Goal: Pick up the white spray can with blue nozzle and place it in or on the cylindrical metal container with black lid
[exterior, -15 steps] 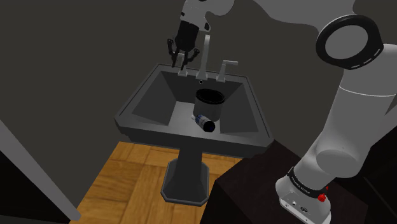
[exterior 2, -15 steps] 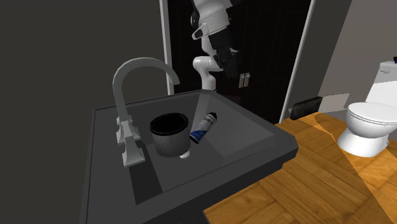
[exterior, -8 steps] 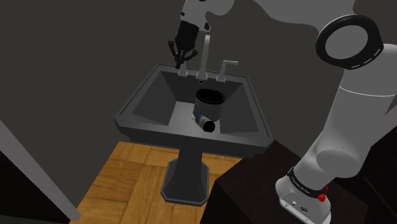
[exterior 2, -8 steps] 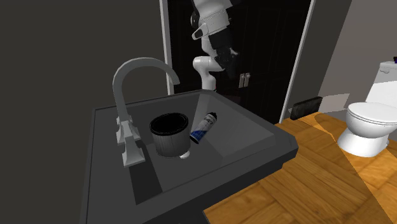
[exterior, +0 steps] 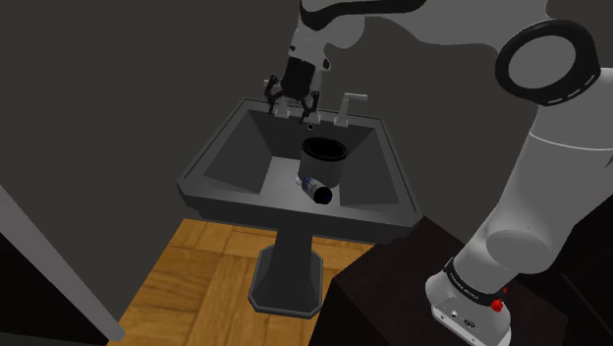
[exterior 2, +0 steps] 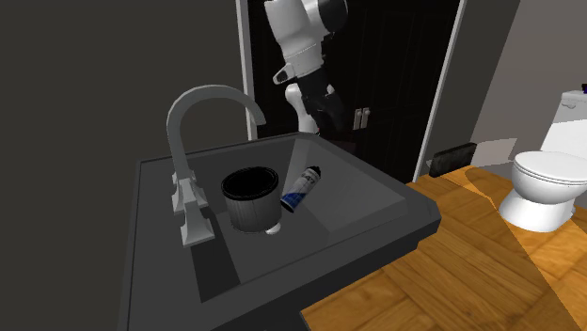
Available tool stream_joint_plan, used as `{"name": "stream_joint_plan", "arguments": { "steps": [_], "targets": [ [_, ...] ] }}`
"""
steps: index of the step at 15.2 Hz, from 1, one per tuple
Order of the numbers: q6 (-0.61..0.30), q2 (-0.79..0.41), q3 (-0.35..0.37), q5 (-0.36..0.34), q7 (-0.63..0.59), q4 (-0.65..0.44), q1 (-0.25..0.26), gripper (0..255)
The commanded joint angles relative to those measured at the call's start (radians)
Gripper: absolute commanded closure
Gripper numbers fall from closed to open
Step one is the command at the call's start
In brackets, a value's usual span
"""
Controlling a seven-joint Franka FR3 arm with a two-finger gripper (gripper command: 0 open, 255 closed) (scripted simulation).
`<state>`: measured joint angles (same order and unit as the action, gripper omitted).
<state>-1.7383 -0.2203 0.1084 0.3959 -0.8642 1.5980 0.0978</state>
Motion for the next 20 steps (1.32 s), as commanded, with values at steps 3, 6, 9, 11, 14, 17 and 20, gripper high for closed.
{"name": "stream_joint_plan", "arguments": {
  "steps": [3, 6, 9, 11, 14, 17, 20],
  "targets": [
    [-0.063, 0.025, -0.015, 0.026, 0.088, 0.142, -0.028, 0],
    [-0.105, 0.024, -0.026, 0.041, 0.152, 0.223, -0.048, 0],
    [-0.144, 0.014, -0.037, 0.055, 0.215, 0.293, -0.067, 0],
    [-0.169, 0.002, -0.044, 0.064, 0.257, 0.335, -0.080, 0],
    [-0.205, -0.023, -0.055, 0.075, 0.320, 0.389, -0.099, 0],
    [-0.241, -0.055, -0.065, 0.085, 0.382, 0.435, -0.119, 0],
    [-0.268, -0.087, -0.073, 0.092, 0.431, 0.464, -0.135, 0]
  ]
}}
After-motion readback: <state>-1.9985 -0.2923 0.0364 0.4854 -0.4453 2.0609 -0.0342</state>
